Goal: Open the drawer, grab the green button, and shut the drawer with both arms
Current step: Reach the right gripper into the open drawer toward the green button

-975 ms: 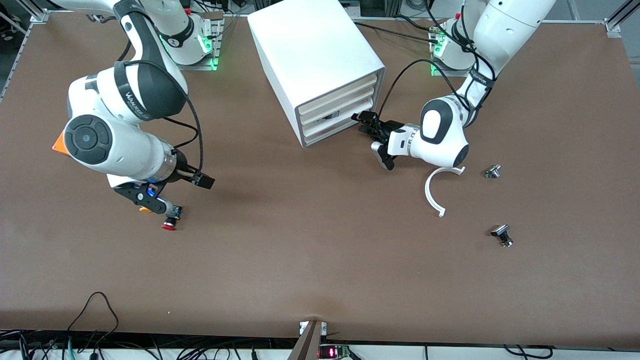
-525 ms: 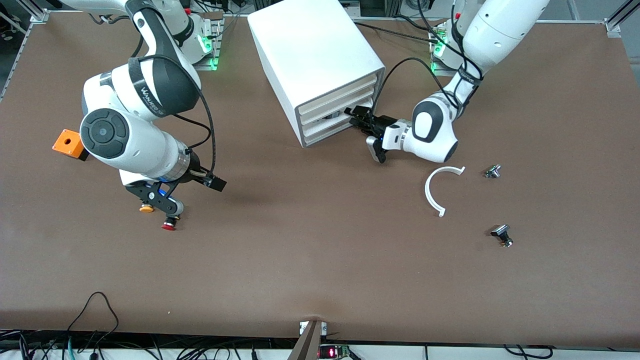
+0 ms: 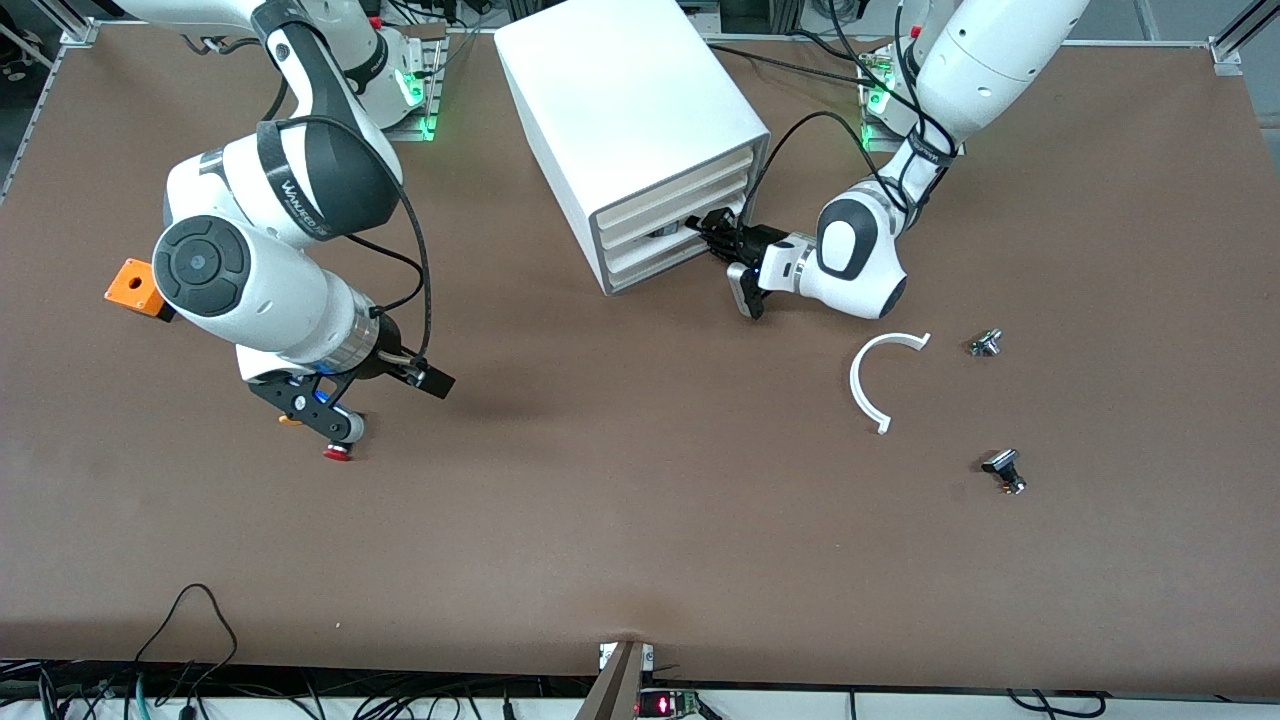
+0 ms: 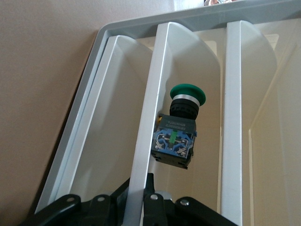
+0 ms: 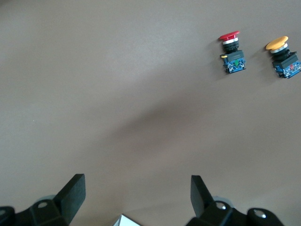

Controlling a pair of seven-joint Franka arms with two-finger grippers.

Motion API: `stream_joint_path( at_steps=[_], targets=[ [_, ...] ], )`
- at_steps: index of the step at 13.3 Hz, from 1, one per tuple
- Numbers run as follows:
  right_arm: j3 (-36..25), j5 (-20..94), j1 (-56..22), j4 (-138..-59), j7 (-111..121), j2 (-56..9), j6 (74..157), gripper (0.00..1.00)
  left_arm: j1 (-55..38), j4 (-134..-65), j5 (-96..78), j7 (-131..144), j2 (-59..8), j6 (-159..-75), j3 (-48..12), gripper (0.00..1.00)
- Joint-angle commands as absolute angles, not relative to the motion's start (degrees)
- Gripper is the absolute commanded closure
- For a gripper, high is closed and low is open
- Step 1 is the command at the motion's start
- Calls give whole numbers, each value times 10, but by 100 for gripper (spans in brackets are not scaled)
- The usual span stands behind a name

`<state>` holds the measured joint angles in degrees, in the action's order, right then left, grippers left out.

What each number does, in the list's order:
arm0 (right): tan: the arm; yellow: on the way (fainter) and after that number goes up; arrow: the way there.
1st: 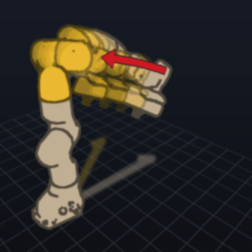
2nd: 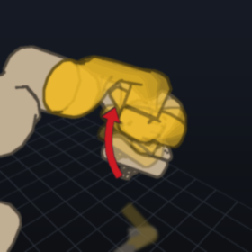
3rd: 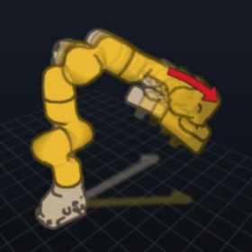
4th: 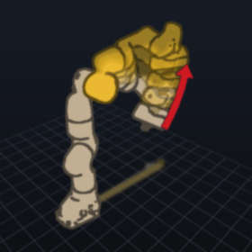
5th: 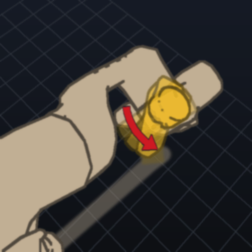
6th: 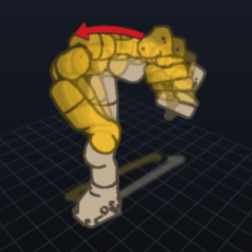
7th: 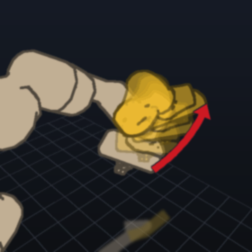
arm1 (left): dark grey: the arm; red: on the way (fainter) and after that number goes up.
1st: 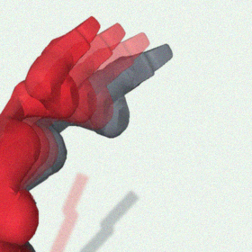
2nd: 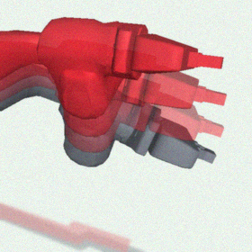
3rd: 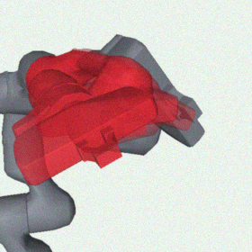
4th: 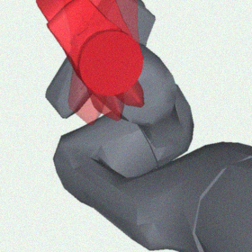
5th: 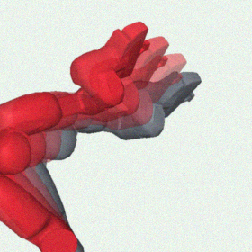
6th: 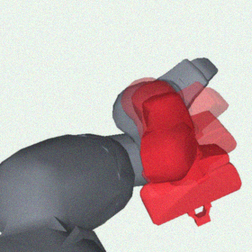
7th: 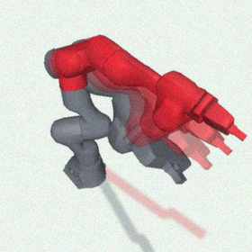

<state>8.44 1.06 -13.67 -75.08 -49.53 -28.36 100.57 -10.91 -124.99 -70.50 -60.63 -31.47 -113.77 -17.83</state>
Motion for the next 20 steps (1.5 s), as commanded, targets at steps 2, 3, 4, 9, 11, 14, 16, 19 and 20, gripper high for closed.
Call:
stream_joint_path(
  at_steps=[2,3,4,9,11,14,16,19,20],
  targets=[
    [92,18,-140,-728,-521,-298,1015,1,-98,-1232,-710,-615,-313,-1141,-159,100],
    [93,18,-144,-726,-528,-299,1017,1,-96,-1227,-709,-614,-316,-1141,-153,100],
    [92,18,-148,-722,-531,-301,1017,1,-96,-1219,-709,-613,-321,-1141,-145,100],
    [104,18,-177,-675,-621,-330,1019,2,-96,-1161,-673,-613,-359,-1140,-106,100],
    [104,18,-206,-652,-685,-346,1021,2,-91,-1144,-659,-602,-364,-1139,-98,100],
    [104,18,-240,-648,-785,-360,1055,2,-91,-1136,-659,-596,-365,-1139,-96,100],
    [104,17,-271,-648,-850,-373,1084,3,-87,-1136,-659,-603,-365,-1138,-95,3],
    [104,17,-307,-648,-933,-392,1122,4,-71,-1136,-643,-592,-328,-1131,-92,0],
    [104,17,-318,-648,-957,-398,1127,4,-67,-1134,-622,-567,-310,-1130,-92,0]
  ],
)
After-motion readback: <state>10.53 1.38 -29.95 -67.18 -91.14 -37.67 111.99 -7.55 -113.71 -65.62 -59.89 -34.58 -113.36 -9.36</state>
